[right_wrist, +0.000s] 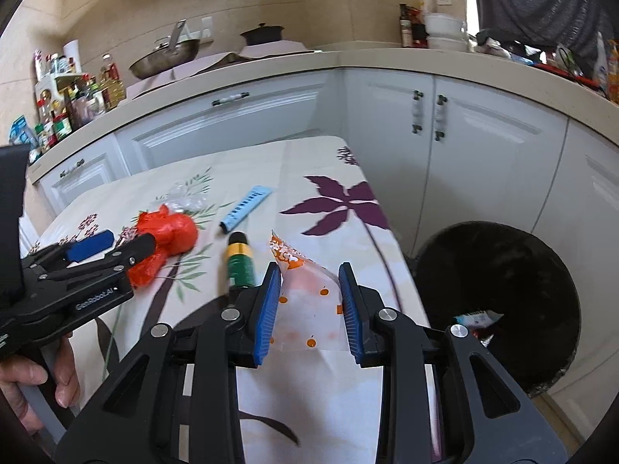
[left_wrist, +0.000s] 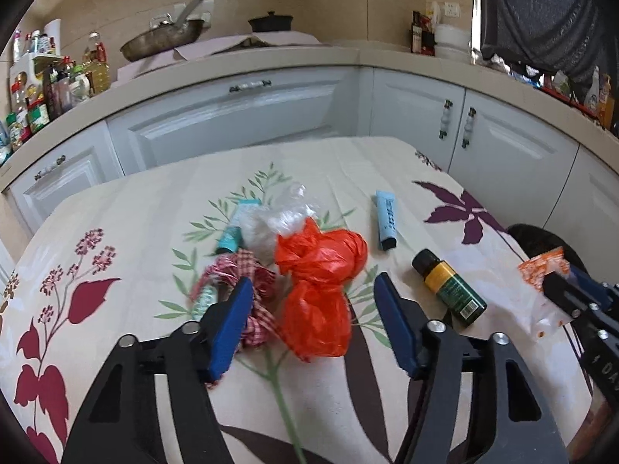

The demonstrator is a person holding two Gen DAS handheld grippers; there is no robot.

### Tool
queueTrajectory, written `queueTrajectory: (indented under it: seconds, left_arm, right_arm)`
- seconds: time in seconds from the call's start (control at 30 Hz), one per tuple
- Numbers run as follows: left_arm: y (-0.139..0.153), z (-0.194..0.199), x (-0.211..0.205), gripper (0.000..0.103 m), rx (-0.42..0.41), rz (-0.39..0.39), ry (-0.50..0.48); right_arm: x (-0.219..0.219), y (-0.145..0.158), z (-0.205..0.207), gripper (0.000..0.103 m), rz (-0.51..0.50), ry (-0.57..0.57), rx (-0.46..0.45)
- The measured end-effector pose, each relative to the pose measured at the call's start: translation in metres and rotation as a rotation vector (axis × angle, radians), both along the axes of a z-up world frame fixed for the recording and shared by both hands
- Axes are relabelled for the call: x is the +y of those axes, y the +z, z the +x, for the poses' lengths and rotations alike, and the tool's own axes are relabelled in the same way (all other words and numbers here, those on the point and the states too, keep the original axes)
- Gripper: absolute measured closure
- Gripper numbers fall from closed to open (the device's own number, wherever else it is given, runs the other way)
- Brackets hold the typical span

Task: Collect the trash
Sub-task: 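Grasp the red plastic bag with the left gripper while the right gripper holds the clear bag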

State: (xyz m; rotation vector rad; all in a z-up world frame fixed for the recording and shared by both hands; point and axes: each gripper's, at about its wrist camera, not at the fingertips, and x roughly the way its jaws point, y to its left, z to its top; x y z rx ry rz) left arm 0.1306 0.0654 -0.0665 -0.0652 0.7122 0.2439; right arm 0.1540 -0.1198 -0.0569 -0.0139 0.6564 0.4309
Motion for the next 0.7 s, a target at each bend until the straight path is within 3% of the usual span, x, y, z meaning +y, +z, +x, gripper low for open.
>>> queueTrajectory:
  seconds: [0.2, 0.33, 0.7]
  left_arm:
    - [-0.010, 0.010, 0.000, 0.075, 0.066, -0.044, -0.014]
    - [-0.010, 0.008, -0.002, 0.085, 0.064, -0.040, -0.024]
    - [0.008, -0.007, -0.001, 0.089, -0.011, -0.062, -0.033]
  right_arm:
    - [-0.010, -0.003, 0.003, 0.073, 0.015, -0.006, 0.010]
    - [-0.011, -0.004, 0.003, 0.073, 0.019, -0.007, 0.013]
    - [-0.014, 0.000, 0.001, 0.073, 0.019, -0.018, -0.009]
